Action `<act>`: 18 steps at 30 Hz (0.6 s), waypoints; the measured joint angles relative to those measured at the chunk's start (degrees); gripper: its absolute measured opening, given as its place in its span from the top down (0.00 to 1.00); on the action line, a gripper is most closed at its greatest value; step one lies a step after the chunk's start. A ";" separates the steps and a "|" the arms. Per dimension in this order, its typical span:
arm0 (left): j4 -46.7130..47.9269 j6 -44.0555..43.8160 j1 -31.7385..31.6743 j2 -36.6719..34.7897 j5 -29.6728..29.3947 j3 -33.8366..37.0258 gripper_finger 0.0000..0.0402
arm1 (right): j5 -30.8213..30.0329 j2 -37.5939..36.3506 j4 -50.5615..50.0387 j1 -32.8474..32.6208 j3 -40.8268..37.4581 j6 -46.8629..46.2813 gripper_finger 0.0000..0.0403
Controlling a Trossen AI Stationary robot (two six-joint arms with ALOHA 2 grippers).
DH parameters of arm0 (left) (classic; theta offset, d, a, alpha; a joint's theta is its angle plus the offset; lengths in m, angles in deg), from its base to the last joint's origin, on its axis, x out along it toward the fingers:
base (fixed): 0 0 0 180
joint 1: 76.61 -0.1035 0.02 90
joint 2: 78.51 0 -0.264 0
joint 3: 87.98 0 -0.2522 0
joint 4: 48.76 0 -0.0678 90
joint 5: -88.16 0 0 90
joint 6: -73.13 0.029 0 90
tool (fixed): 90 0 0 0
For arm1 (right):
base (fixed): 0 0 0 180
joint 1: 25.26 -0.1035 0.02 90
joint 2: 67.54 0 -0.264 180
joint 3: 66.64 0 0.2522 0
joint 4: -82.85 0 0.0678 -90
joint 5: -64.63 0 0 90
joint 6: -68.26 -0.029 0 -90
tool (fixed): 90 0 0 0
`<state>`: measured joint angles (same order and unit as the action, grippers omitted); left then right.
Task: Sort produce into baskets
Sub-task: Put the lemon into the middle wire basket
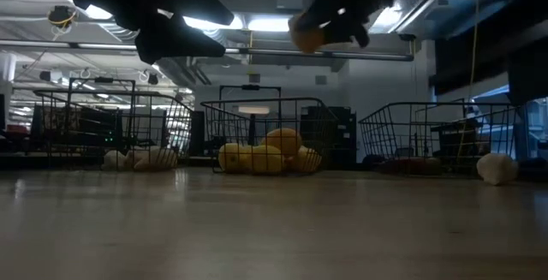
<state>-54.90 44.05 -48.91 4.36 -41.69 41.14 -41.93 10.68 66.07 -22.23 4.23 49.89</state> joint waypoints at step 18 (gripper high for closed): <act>0.04 0.09 0.01 0.00 -0.02 0.01 0.31 | 12.70 29.58 -18.32 15.23 30.79 6.88 0.49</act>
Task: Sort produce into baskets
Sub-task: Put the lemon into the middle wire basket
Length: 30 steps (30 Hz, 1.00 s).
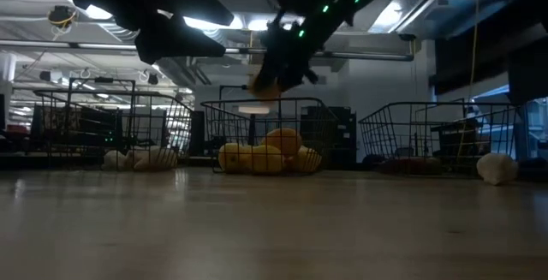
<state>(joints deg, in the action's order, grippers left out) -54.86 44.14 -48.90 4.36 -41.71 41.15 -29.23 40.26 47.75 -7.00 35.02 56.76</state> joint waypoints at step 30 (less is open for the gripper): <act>-0.02 0.56 0.00 0.02 -0.26 0.01 0.31 | -2.99 9.91 -2.82 3.15 2.18 1.56 0.49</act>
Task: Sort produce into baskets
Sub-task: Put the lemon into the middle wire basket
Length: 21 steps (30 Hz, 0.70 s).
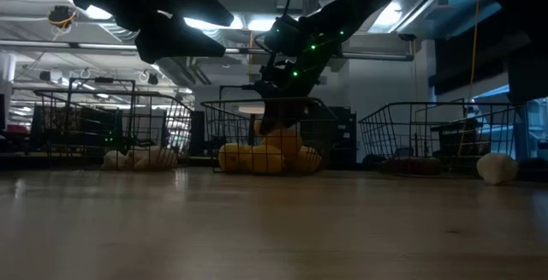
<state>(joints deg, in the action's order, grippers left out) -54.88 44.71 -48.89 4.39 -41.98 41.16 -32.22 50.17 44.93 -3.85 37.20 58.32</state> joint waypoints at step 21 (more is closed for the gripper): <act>-0.04 -0.30 0.00 0.02 0.01 0.00 0.31 | 3.94 1.20 1.18 -0.02 0.04 -0.58 0.46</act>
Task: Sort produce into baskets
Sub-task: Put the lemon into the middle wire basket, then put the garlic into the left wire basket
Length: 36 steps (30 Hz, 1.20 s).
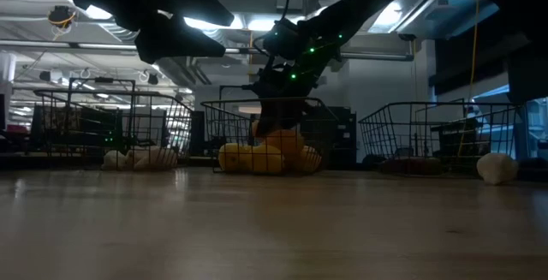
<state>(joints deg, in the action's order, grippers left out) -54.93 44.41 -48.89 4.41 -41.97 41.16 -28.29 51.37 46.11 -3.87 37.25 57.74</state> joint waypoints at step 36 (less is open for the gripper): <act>-0.04 -1.46 -0.01 0.00 0.05 0.00 0.31 | -1.46 -13.92 -19.89 -7.44 10.48 8.84 0.24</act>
<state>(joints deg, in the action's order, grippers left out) -54.97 42.95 -48.91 4.41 -41.92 41.16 -29.74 37.45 26.22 -11.31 47.73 66.58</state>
